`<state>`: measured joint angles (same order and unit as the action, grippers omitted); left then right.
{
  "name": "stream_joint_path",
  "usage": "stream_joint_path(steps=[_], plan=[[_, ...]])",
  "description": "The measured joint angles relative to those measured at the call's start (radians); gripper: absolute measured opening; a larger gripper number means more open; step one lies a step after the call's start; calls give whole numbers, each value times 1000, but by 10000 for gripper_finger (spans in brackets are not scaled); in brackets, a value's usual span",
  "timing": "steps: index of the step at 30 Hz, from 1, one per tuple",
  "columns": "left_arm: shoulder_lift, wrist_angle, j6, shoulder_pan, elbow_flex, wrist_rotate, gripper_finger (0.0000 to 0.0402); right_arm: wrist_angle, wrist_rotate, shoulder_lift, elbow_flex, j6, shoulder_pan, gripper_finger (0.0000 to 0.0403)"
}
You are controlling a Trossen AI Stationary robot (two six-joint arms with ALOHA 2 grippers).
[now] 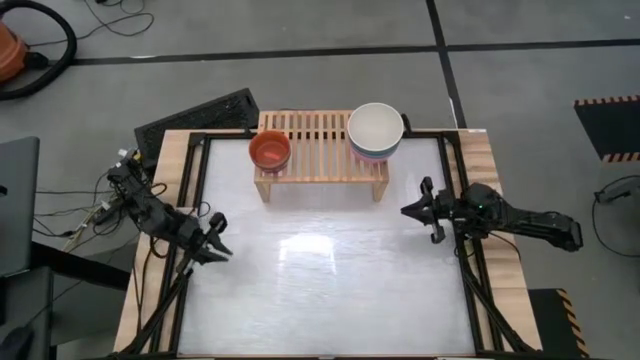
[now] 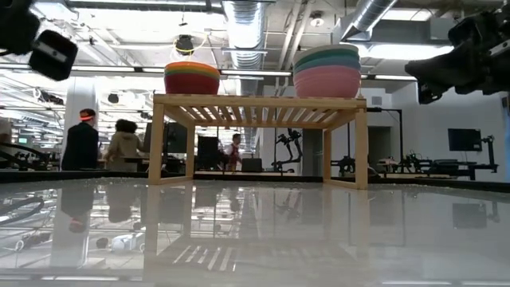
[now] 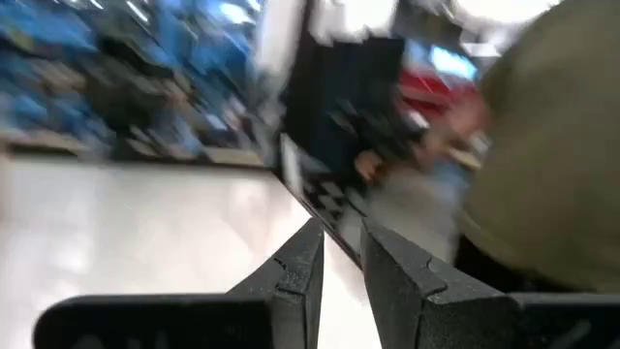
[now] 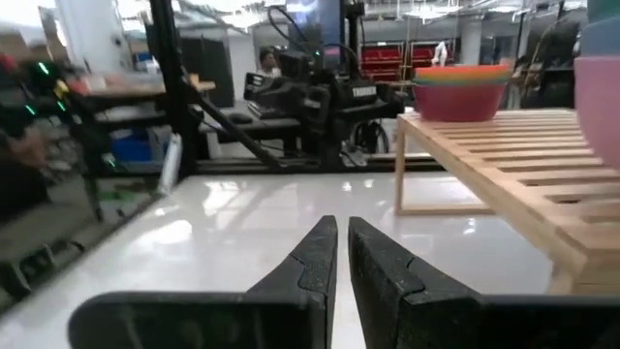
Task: Place and stack bowls onto a shelf
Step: Return to Home Position
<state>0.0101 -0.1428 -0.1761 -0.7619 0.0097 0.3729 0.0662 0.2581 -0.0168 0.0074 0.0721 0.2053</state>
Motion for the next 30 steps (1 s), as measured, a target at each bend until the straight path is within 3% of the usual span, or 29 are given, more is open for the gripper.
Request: stream_joint_path(steps=[4,8,15,18,22,24,26,30], plan=[[1,79,-34,-1,0,-117,57,-3,1,-4,0,-17,-4,59],[-6,82,59,0,0,-195,57,-4,1,-4,-1,96,-15,59],[-5,97,185,-1,-1,-451,57,-5,1,-5,-1,138,-15,59],[-4,98,235,-1,-2,-450,57,-6,1,-5,-1,138,-15,59],[-4,113,287,0,-2,-339,57,-6,1,-5,-1,138,-15,59],[-4,109,300,0,-2,-335,57,-6,1,-5,-2,138,-15,59],[-4,105,307,0,-2,-411,57,-6,1,-5,-2,138,-15,59],[-3,100,294,-2,10,-727,57,-6,1,-5,-2,140,-15,59]])
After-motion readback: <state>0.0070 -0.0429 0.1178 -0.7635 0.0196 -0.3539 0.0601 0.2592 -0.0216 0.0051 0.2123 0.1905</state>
